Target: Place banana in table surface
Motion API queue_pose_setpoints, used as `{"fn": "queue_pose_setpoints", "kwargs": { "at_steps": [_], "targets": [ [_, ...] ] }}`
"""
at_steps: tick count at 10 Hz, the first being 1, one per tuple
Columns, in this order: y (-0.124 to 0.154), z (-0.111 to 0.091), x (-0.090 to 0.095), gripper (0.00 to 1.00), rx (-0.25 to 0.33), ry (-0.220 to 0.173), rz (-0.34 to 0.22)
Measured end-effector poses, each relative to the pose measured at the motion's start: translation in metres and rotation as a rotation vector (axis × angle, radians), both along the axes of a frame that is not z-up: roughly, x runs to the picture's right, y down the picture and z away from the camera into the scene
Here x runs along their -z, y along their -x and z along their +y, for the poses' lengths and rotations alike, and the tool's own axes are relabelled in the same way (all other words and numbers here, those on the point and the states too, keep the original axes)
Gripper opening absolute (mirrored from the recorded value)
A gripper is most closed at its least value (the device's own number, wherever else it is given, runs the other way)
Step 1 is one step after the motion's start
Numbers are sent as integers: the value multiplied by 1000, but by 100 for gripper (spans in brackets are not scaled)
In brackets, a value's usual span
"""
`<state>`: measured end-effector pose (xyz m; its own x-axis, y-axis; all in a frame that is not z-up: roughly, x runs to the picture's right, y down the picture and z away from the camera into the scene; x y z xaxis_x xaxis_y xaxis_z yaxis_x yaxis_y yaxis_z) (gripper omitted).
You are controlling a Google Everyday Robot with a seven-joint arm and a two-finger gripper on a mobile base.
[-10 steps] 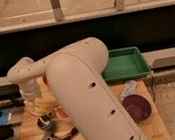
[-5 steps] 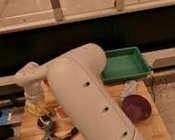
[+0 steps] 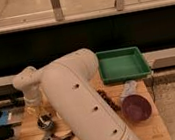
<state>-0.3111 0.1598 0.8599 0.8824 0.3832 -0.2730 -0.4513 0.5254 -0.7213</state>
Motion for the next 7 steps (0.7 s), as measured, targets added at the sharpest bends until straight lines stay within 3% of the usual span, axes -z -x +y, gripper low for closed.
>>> {"fn": "queue_pose_setpoints", "kwargs": {
  "at_steps": [3,5,7],
  "targets": [
    [2,2,0,5,24,-12,5],
    [0,0,1,2,25,-19,8],
    [-4,-15,8,2,-4,-53,-5]
  ]
}}
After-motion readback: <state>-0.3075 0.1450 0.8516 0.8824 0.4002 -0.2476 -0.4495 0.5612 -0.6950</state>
